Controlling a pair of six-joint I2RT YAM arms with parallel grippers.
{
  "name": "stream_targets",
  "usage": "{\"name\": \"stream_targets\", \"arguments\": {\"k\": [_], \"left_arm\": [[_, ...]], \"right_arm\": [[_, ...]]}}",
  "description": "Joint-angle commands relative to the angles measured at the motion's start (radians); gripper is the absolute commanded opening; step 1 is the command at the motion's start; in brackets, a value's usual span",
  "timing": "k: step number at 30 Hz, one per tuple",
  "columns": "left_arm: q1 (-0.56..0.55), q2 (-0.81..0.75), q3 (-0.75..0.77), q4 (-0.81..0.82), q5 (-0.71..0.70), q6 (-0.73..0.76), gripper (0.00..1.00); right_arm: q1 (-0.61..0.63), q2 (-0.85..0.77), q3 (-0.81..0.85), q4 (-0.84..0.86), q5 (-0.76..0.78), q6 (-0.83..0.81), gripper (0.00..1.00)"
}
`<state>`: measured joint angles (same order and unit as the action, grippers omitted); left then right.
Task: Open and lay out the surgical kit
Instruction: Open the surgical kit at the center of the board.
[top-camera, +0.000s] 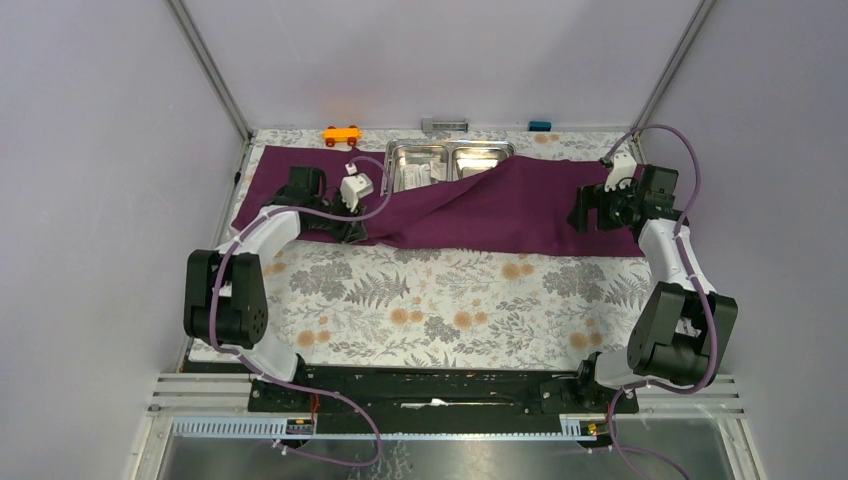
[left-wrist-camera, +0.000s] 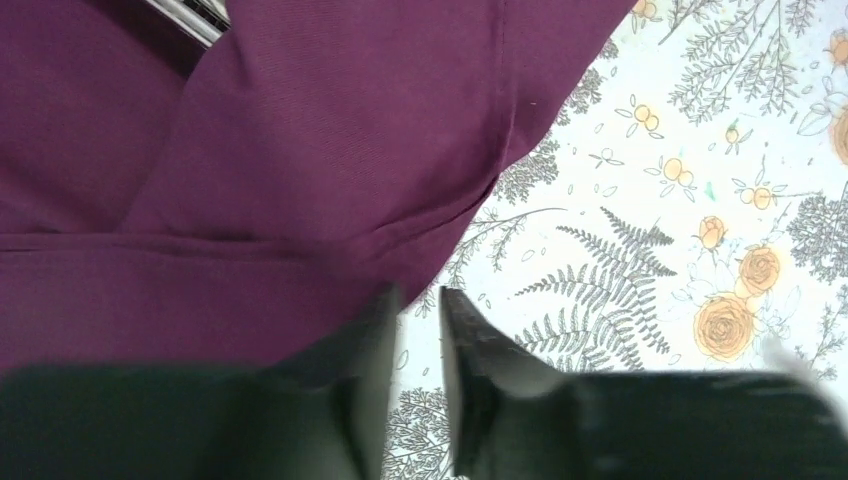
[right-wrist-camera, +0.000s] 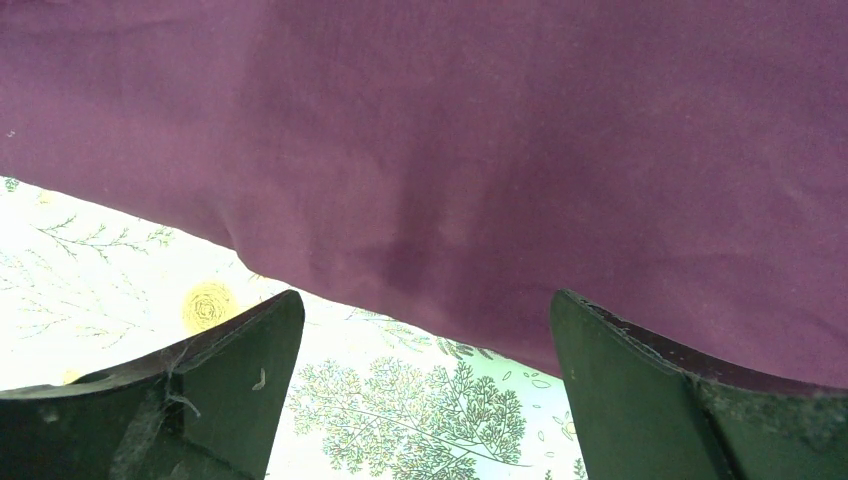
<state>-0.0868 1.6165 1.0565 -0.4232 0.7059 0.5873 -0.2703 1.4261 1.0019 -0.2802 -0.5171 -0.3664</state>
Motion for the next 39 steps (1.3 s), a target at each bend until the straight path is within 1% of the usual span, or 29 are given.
{"name": "stream_targets", "arguments": {"k": [1,2,4,7,9,11,13,18,23,26,30,32,35,38,39], "left_arm": [[0.002,-0.055,0.009,0.045,-0.055,0.021,0.37],[0.002,-0.058,0.014,0.055,-0.057,0.017,0.47],[0.000,-0.052,0.038,0.070,-0.063,0.013,0.61],[-0.016,-0.024,0.078,0.062,-0.082,0.024,0.78],[-0.041,-0.015,0.091,0.044,-0.095,0.057,0.86],[-0.072,-0.021,0.085,0.037,-0.123,0.102,0.90],[-0.109,-0.035,0.069,0.037,-0.150,0.138,0.91],[-0.193,-0.047,0.041,0.043,-0.244,0.212,0.92],[-0.239,0.000,0.059,0.056,-0.335,0.251,0.87],[-0.258,0.034,0.070,0.055,-0.392,0.280,0.81],[-0.277,0.055,0.056,0.055,-0.465,0.312,0.70],[-0.286,0.064,0.053,0.053,-0.492,0.316,0.59],[-0.295,0.067,0.078,0.016,-0.495,0.292,0.40],[-0.297,0.051,0.111,-0.038,-0.470,0.272,0.27],[-0.298,0.042,0.118,-0.052,-0.464,0.267,0.21]], "right_arm": [[-0.001,-0.028,-0.004,-0.006,-0.028,-0.006,1.00],[-0.001,-0.028,-0.008,-0.005,-0.030,-0.006,1.00],[-0.001,-0.027,-0.013,-0.005,-0.033,-0.008,0.99],[-0.001,-0.028,-0.020,-0.006,-0.031,-0.014,1.00],[-0.001,-0.028,-0.025,-0.007,-0.030,-0.018,1.00],[-0.001,-0.026,-0.029,-0.006,-0.029,-0.022,1.00],[-0.001,-0.022,-0.032,-0.007,-0.026,-0.025,1.00],[-0.001,-0.016,-0.032,-0.007,-0.028,-0.026,1.00],[-0.001,-0.018,-0.034,-0.009,-0.033,-0.023,1.00],[-0.001,-0.020,-0.033,-0.019,-0.032,-0.030,1.00],[-0.001,-0.028,-0.027,-0.022,-0.033,-0.032,1.00],[-0.001,-0.026,-0.014,-0.027,-0.041,-0.028,0.99],[0.000,-0.014,0.013,-0.034,-0.059,-0.016,1.00],[0.011,-0.001,0.048,-0.046,-0.079,-0.009,1.00],[0.019,0.002,0.059,-0.047,-0.082,-0.009,1.00]]}}
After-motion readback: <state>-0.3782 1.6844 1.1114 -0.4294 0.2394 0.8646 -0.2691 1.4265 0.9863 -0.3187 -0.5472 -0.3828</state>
